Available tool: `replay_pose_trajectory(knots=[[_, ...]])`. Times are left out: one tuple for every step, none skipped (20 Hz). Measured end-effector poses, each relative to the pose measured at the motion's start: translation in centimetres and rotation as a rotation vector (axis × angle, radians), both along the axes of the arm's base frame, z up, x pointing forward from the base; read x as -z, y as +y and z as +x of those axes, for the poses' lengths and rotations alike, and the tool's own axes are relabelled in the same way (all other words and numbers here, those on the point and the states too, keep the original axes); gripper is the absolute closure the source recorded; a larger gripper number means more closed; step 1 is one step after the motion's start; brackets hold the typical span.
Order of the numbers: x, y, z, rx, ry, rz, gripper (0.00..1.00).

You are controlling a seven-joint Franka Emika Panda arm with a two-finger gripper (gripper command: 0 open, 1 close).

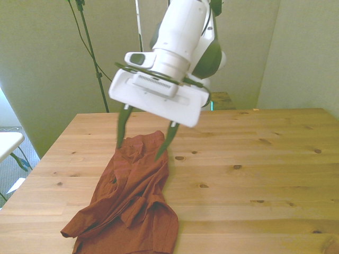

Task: Fold the shorts

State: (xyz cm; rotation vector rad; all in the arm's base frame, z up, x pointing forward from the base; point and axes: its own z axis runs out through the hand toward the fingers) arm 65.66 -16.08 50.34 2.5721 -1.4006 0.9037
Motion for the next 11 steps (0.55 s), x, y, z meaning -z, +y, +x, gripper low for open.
replay_pose_trajectory(knots=[[-0.1,1.9,-1.2,-0.020,0.031,0.053,0.00],[-0.2,3.7,-2.5,-0.040,0.062,0.104,0.00],[-0.2,5.5,-4.0,-0.061,0.100,0.161,0.00],[-0.3,7.3,-5.7,-0.082,0.143,0.219,0.00],[-0.2,9.1,-7.6,-0.102,0.182,0.269,0.00],[-0.1,10.5,-9.5,-0.126,0.220,0.317,0.00],[0.0,11.7,-11.5,-0.156,0.258,0.358,0.00],[-0.1,12.7,-13.6,-0.176,0.300,0.380,0.00],[-0.4,13.4,-15.5,-0.190,0.320,0.382,0.00],[-0.9,14.0,-17.3,-0.200,0.326,0.383,0.00],[-1.4,14.7,-19.1,-0.213,0.327,0.381,0.00]])
